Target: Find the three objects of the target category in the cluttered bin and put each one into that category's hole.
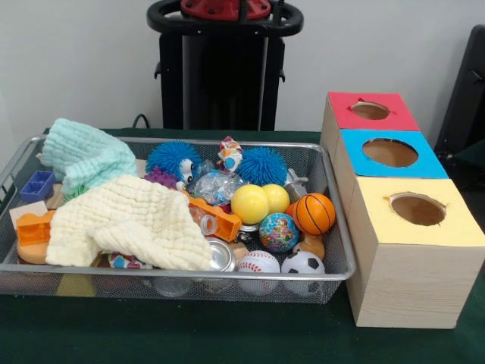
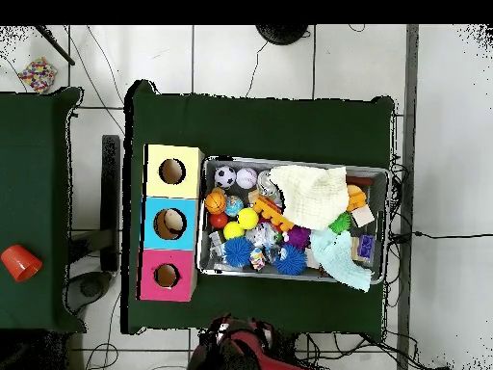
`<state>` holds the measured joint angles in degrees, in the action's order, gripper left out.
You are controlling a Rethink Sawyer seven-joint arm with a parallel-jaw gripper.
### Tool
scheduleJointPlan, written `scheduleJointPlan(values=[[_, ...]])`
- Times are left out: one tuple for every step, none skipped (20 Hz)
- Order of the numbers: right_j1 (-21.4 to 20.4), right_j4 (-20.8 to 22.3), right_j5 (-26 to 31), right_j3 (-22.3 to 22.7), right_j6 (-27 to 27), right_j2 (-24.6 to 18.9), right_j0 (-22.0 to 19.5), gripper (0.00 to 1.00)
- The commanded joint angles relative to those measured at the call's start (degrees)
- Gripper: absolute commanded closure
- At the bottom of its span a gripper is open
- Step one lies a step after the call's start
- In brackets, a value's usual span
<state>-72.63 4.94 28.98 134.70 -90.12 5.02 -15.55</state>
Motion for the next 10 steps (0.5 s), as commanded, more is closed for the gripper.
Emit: scheduleJointPlan(values=[[7.08, 10.95, -11.19, 6.32, 0.28, -0.32, -7.70, 0.00], [7.98, 12.12, -12.67, 6.66, -0.12, -0.28, -8.08, 0.00], [9.69, 14.49, -15.20, 7.09, -0.74, 0.18, -9.30, 0.00], [11.21, 16.03, -17.82, 7.55, -1.53, 0.48, -9.81, 0.00], [13.48, 18.11, -21.01, 7.69, -2.48, 0.99, -10.75, 0.00], [15.65, 19.83, -23.74, 7.70, -3.25, 1.65, -11.05, 0.00], [17.46, 21.39, -25.83, 7.33, -4.24, 2.36, -10.84, 0.00], [19.90, 22.92, -28.37, 6.91, -5.36, 3.61, -10.46, 0.00], [21.19, 23.86, -29.63, 6.53, -6.22, 3.96, -9.96, 0.00], [23.12, 25.31, -31.89, 5.91, -6.98, 5.15, -9.08, 0.00]])
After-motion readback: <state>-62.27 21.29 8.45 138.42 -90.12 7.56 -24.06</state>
